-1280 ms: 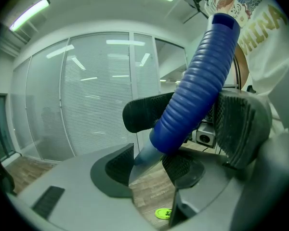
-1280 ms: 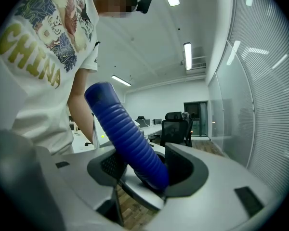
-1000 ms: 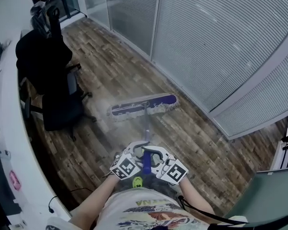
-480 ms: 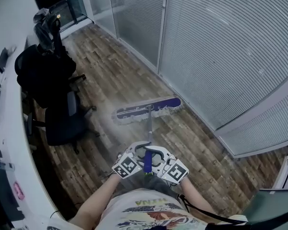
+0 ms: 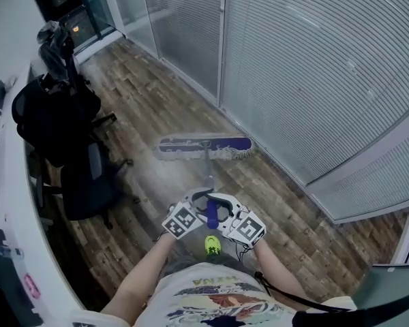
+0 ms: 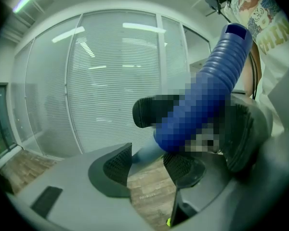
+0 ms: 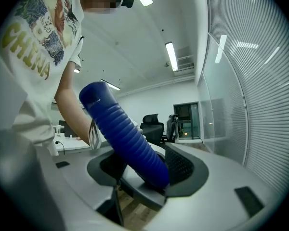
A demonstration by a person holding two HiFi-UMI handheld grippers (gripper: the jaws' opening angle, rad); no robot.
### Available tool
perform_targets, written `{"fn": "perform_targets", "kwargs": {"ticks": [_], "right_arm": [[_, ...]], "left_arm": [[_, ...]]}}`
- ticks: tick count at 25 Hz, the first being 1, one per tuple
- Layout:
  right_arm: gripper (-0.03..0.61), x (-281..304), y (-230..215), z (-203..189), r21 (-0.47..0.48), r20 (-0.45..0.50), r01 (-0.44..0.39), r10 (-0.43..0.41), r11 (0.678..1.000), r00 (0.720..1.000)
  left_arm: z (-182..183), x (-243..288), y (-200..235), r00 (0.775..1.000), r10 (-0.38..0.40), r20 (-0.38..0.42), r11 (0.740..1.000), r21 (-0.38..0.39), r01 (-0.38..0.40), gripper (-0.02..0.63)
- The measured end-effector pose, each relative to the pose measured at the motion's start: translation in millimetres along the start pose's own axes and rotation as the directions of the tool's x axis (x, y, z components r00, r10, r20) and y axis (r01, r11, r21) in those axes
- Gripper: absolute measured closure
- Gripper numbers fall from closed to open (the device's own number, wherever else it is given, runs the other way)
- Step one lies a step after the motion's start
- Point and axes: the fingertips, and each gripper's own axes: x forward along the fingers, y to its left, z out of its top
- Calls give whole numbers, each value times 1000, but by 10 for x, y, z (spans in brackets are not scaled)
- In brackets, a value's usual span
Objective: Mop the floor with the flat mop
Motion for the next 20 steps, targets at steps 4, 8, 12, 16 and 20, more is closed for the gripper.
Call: {"fn": "perform_targets", "kwargs": {"ticks": [4, 8, 12, 16, 20], "right_arm": [[353, 22, -1, -6, 57, -24, 38, -37, 998, 999], [353, -6, 203, 71, 74, -45, 58, -55, 996, 998], [353, -137, 545, 32, 73, -67, 99, -94, 992, 993], [353, -242, 1134, 32, 71, -77, 108, -103, 992, 992], [353, -381, 1828, -13, 78, -79, 127, -121, 989, 990]], "left_arm": [[-7, -36, 9, 1000, -7, -9, 1000, 14, 7, 436], [-29, -160, -160, 1000, -17, -20, 999, 29, 18, 436], [-113, -298, -505, 999, -35, -28, 998, 57, 37, 436], [-240, -616, -999, 999, -42, -22, 997, 65, 44, 436], [-439, -956, -1603, 998, -60, -24, 996, 72, 62, 436]]}}
